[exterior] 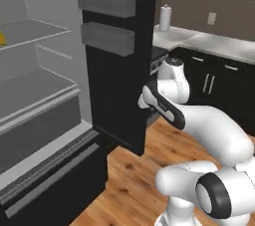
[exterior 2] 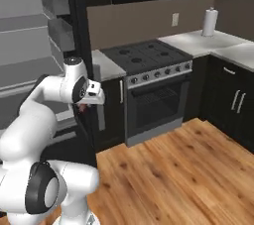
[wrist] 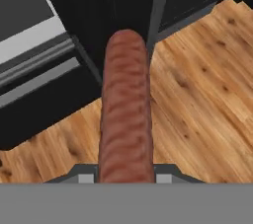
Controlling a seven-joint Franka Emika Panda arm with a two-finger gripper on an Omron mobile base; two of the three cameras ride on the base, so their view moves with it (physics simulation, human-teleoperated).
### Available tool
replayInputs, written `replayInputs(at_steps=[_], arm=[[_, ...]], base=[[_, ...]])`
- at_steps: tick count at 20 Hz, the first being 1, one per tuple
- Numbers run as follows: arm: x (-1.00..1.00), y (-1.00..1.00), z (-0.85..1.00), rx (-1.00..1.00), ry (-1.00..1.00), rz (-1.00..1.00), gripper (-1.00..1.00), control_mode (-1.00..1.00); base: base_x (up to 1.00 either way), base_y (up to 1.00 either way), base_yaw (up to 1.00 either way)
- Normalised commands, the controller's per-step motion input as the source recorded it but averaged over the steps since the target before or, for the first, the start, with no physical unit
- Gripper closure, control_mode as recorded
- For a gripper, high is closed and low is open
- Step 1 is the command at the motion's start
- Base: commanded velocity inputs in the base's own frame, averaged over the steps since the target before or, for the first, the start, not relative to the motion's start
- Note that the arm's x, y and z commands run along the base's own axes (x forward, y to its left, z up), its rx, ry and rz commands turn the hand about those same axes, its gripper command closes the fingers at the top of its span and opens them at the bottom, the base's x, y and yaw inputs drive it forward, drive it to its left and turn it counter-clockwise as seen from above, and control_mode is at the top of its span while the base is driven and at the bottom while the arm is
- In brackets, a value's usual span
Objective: Retrieve the sausage and cheese from the fridge and place them on the cutting board on the counter.
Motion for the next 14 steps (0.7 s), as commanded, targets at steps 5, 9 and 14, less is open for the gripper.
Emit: replayInputs(at_steps=[5,9,14], arm=[[0.00,0.00,0.00,0.00,0.00,0.00,1.00,1.00],[0.00,0.00,0.00,0.00,0.00,0.00,1.00,1.00],[0.00,0.00,0.00,0.00,0.00,0.00,1.00,1.00]], base=[[0.00,0.00,-0.88],[0.00,0.00,-0.90],[0.04,0.04,-0.89]])
